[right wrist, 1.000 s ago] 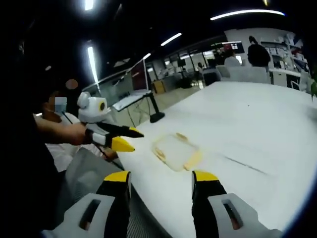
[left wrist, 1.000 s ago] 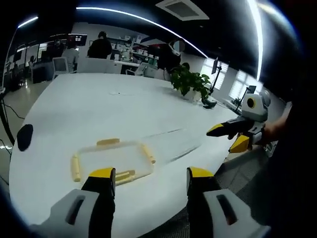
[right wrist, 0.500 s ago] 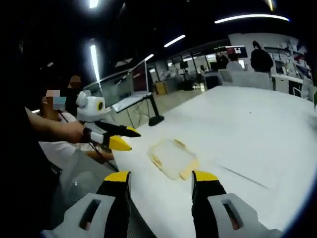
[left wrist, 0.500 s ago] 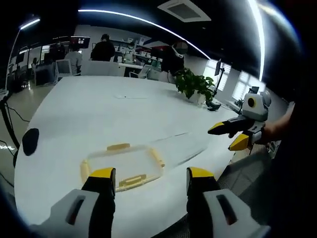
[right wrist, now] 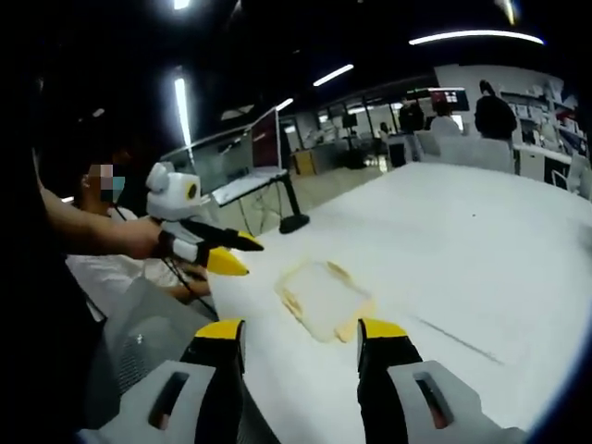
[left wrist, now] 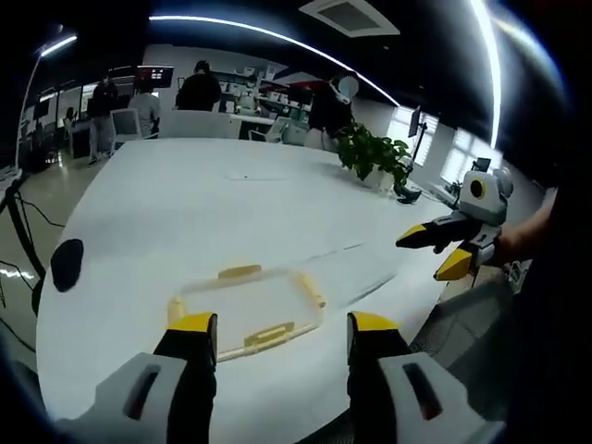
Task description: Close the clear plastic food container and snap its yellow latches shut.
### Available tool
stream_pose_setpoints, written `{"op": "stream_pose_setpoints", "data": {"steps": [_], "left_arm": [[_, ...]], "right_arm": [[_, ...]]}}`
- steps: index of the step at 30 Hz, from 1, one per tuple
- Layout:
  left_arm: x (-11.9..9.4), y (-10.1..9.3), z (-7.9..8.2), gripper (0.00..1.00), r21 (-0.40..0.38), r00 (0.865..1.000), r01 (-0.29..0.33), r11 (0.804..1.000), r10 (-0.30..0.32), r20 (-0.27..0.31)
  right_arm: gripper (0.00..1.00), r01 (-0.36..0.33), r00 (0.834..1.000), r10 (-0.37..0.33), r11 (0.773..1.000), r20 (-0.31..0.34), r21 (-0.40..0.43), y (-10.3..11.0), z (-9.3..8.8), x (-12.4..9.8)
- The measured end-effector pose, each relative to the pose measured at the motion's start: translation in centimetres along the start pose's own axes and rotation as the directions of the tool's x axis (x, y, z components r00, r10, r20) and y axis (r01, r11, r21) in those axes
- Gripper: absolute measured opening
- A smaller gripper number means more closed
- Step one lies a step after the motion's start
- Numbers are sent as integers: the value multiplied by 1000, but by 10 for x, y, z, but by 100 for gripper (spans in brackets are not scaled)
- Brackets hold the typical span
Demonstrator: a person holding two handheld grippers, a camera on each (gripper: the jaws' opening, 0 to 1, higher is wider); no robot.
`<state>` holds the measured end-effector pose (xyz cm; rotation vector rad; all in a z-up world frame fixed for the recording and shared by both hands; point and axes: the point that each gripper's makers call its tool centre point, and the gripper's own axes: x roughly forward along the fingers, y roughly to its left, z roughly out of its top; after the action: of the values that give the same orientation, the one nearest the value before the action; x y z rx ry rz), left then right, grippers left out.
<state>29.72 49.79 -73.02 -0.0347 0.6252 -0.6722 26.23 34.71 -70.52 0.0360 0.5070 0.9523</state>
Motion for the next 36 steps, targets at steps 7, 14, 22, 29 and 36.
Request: {"op": "stream_pose_setpoints", "data": {"steps": [7, 14, 22, 29, 36], "left_arm": [[-1, 12, 1, 56, 20, 1000, -15, 1000, 15, -19], [0, 24, 4, 56, 28, 999, -32, 999, 33, -25], [2, 27, 0, 55, 32, 999, -31, 999, 33, -42], [3, 32, -6, 55, 46, 997, -34, 998, 37, -70], [4, 40, -5, 57, 69, 996, -45, 997, 50, -76]], "right_arm": [[49, 1, 1000, -1, 1000, 4, -20, -4, 5, 6], [49, 2, 1000, -2, 1000, 8, -17, -5, 7, 11], [49, -4, 1000, 4, 1000, -2, -24, -3, 6, 16], [50, 3, 1000, -4, 999, -20, -50, -5, 5, 24], [50, 6, 999, -9, 998, -37, -67, -9, 3, 28]]}}
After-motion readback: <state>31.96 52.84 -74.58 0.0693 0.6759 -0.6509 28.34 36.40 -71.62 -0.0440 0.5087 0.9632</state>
